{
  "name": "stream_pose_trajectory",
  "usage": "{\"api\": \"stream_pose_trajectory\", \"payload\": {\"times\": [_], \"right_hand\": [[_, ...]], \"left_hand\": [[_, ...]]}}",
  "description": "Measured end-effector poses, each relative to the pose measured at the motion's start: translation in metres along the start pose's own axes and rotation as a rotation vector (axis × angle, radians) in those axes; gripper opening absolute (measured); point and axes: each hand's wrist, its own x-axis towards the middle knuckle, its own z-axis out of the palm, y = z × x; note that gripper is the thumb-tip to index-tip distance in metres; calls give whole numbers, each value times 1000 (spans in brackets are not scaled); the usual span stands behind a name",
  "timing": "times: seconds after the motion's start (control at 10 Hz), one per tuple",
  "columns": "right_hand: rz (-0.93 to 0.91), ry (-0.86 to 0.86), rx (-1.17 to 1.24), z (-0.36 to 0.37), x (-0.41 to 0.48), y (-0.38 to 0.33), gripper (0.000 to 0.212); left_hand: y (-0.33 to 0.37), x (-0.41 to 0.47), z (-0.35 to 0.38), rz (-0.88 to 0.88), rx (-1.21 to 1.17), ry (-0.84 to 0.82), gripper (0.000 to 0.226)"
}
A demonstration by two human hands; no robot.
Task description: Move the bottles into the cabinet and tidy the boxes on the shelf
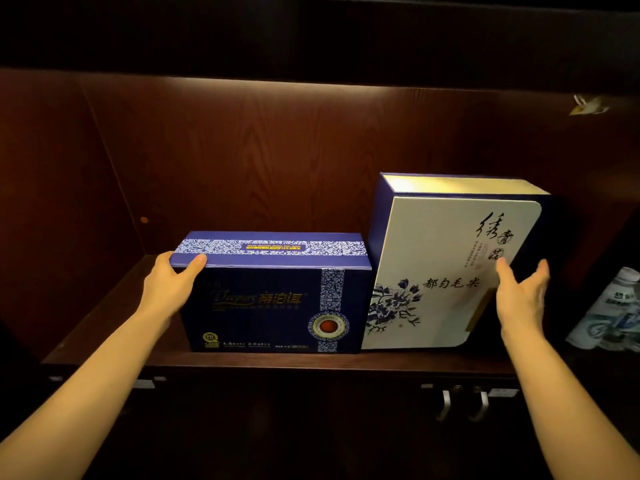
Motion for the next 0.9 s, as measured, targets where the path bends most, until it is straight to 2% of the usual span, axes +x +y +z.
{"api": "stream_pose_trajectory", "payload": {"times": [0.1,0.3,0.5,0.6,0.7,0.9], "right_hand": [[53,-110,56,-2,7,7,85],[21,-82,44,1,6,13,81],[-3,-126,-44,-1,8,15,88],[-58,-41,-158,0,-2,12,89],[-190,7,-239,-1,-19,4,83],[-573,-111,-295,1,-50,-24,53]], "left_hand": [[2,-2,-1,-3,-13,6,63],[6,0,-1,-13,1,-13,61],[7,-2,-5,-3,69,-85,64],[12,-3,-8,64,180,-105,65],[16,-10,-11,217,325,-22,75],[42,-35,-4,691,389,55,52]]}}
